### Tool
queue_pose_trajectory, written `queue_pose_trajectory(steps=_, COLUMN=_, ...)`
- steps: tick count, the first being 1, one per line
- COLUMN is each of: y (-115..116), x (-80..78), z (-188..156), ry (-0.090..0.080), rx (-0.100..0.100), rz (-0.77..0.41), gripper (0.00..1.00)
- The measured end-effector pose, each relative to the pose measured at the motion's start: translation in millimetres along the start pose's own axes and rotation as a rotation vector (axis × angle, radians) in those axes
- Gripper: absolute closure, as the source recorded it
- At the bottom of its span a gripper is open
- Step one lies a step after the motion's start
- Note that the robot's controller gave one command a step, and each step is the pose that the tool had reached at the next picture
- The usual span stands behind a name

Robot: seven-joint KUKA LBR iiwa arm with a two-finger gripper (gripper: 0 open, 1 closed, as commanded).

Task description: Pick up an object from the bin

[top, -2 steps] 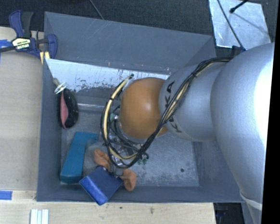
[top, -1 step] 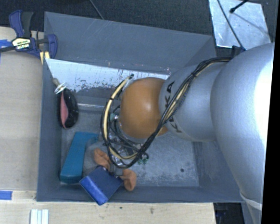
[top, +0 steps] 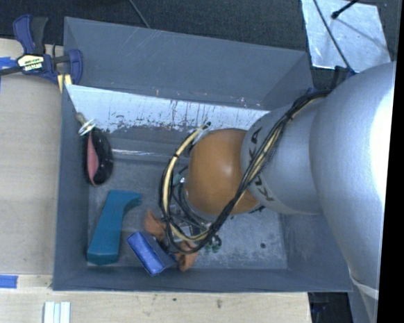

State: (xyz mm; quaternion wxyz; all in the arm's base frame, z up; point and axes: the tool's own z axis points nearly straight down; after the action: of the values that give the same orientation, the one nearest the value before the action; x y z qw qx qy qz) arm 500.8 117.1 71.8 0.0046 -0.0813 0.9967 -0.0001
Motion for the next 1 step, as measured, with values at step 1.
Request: queue_pose_trajectory(steps=1, y=0.0, x=0.0, z=0.0, ry=0.000, rx=0.000, rz=0.000, gripper=1.00)
